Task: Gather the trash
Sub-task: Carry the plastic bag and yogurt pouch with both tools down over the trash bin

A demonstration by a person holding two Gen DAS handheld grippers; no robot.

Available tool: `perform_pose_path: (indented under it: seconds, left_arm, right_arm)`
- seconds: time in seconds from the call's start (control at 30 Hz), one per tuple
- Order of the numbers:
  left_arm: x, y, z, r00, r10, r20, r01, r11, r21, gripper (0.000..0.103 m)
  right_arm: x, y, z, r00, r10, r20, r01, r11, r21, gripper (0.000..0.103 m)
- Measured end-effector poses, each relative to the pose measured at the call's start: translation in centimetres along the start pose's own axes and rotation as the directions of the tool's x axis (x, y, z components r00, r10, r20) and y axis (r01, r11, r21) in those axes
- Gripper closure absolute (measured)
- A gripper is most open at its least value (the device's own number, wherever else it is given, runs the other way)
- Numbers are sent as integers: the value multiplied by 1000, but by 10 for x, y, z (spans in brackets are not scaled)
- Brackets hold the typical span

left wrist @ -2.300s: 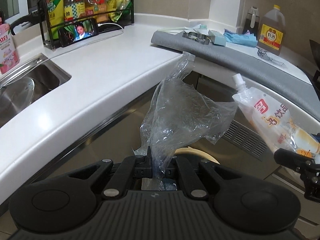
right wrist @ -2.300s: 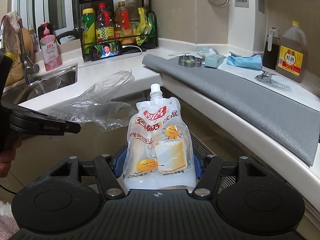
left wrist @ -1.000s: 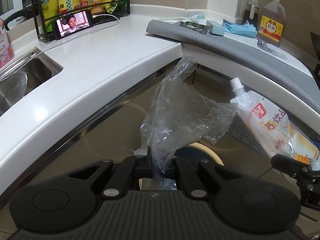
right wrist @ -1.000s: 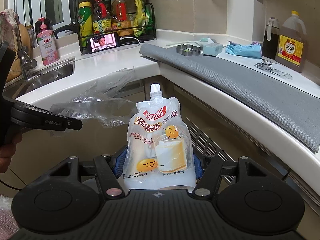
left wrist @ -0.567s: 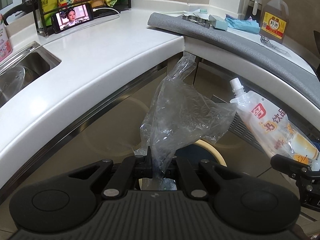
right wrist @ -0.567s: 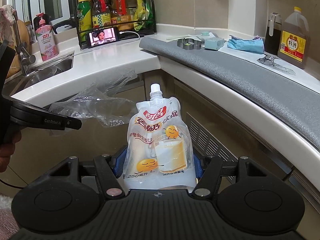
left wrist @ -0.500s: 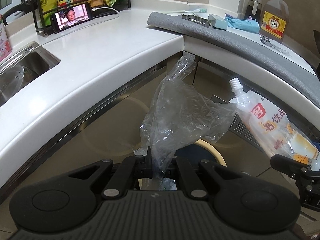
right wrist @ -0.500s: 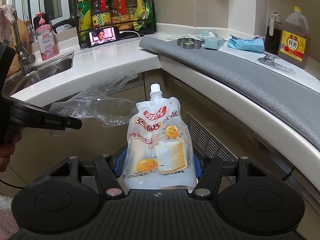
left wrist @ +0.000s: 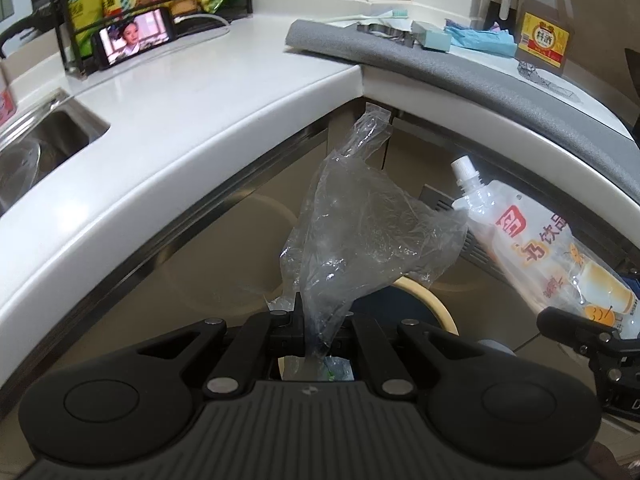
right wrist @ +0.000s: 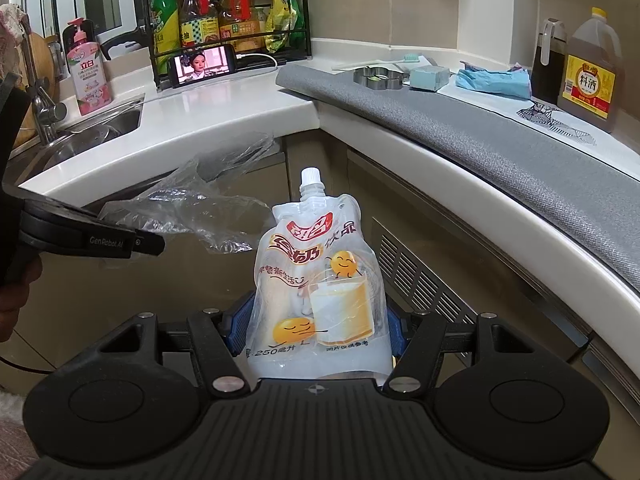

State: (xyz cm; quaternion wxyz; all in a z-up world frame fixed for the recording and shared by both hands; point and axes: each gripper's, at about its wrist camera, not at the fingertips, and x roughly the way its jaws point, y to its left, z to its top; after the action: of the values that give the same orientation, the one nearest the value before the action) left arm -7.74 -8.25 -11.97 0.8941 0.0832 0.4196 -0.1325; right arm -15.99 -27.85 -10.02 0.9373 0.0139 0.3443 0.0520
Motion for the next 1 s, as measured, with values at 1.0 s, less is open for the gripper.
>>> perform_pose_path:
  seconds: [1.0]
  left_arm:
    - [49, -12, 7, 995, -24, -97, 25, 1000, 6, 101]
  right_arm:
    - [36, -3, 3, 995, -14, -101, 16, 1000, 20, 37]
